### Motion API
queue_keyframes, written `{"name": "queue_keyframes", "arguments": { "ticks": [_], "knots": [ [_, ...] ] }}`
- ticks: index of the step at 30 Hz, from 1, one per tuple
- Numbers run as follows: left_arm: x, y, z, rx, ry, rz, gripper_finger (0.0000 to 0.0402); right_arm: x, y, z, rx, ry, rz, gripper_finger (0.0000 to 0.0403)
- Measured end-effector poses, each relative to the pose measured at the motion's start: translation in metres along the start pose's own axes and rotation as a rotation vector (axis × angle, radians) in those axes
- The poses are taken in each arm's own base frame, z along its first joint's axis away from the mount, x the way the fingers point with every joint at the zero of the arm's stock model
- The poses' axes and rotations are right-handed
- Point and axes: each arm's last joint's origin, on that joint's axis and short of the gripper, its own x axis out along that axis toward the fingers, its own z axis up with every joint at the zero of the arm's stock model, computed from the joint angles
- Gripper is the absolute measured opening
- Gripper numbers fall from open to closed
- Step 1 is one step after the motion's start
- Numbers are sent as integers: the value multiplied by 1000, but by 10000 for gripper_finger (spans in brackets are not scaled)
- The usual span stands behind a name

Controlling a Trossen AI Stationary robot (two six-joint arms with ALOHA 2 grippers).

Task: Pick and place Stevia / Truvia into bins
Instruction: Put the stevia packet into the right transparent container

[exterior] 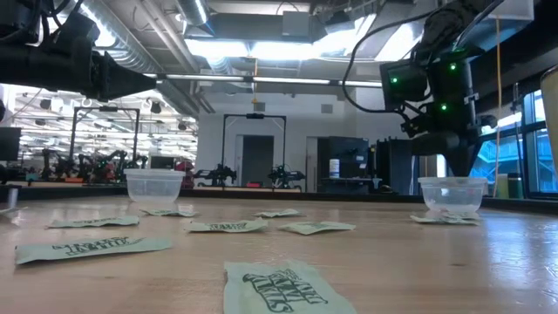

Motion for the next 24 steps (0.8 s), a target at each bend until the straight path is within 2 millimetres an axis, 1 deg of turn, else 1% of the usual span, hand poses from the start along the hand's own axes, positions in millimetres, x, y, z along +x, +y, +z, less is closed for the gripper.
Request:
{"name": "queue_keyframes", "arguments": {
  "ticks": [3,9,11,14,18,21,24],
  "knots": [
    [0,0,0,0,0,0,75,0,0,0,15,0,0,31],
    [0,0,0,0,0,0,75,0,-1,0,-17,-5,-22,98],
    [0,0,0,0,0,1,75,-4,-3,0,-19,7,-38,116],
    [0,0,0,0,1,5,75,-16,-5,4,-19,16,-49,130],
    [0,0,0,0,1,7,75,-41,-3,10,-49,-58,10,133],
    [0,0,0,0,1,6,75,-61,4,11,-147,-98,105,133],
    [0,0,0,0,1,6,75,-75,16,7,-298,-121,192,133]
  ]
}}
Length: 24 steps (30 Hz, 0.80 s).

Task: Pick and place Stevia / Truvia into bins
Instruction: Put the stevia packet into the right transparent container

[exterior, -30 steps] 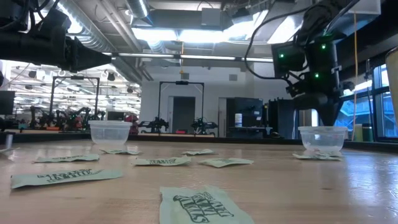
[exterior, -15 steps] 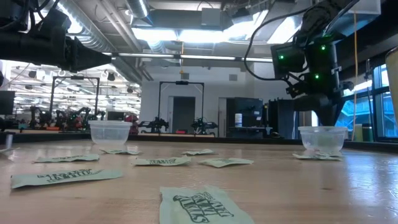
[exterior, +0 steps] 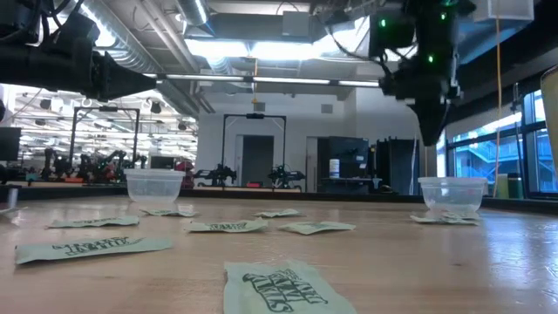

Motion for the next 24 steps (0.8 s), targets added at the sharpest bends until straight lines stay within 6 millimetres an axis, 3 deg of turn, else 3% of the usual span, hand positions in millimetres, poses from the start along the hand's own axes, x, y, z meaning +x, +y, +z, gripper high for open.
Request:
{"name": "queue_keyframes", "arguments": {
  "ticks": [9,18,24],
  "knots": [
    [0,0,0,0,0,0,75,1,42,-18,-235,-61,152,133],
    [0,0,0,0,0,0,75,37,60,-45,-317,-69,227,133],
    [0,0,0,0,0,-1,75,56,60,-54,-316,-94,220,133]
  ]
}}
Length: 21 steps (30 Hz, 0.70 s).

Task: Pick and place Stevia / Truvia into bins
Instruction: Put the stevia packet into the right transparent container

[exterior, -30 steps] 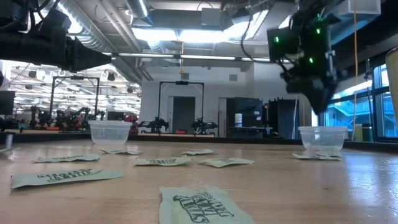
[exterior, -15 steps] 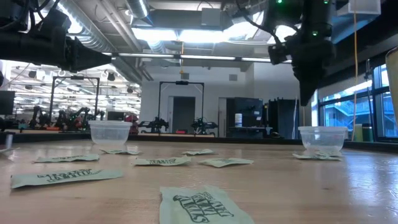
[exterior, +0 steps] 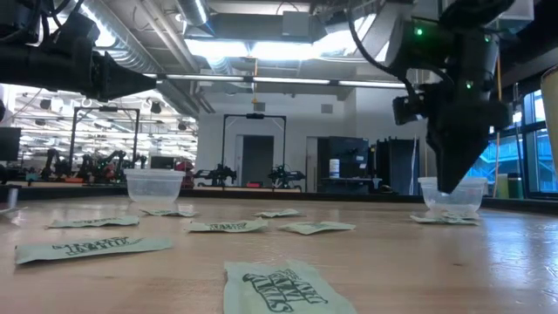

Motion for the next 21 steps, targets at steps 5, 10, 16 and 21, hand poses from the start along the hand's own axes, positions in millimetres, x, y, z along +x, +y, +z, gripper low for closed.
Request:
{"name": "queue_keyframes", "arguments": {
  "ticks": [5,10,16,21],
  "knots": [
    [0,0,0,0,0,0,75,7,-2,-4,10,-19,-23,133],
    [0,0,0,0,0,0,75,13,-2,-8,15,-32,-18,133],
    [0,0,0,0,0,0,75,14,-6,-6,54,-46,-25,133],
    [0,0,0,0,0,0,75,15,-12,-4,78,-42,-35,133]
  ]
}}
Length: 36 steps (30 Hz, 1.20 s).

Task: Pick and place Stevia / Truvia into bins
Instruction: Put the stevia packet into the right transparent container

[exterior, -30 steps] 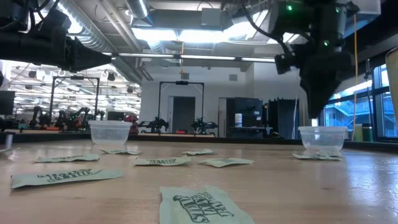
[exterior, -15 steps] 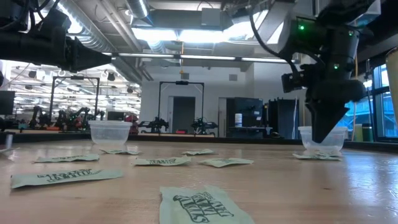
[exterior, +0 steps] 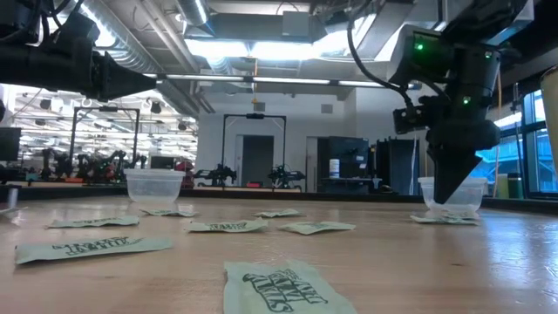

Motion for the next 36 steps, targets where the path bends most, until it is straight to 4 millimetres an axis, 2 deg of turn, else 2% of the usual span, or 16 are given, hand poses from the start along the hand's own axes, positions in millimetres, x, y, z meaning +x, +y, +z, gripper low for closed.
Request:
{"name": "queue_keyframes", "arguments": {
  "ticks": [18,23,31,36],
  "knots": [
    [0,0,0,0,0,0,75,23,-2,0,7,106,-53,128],
    [0,0,0,0,0,0,75,24,-1,-1,9,116,-34,91],
    [0,0,0,0,0,0,75,24,-1,-1,35,120,-34,9],
    [0,0,0,0,0,0,75,18,-1,1,66,102,-19,4]
  ]
}}
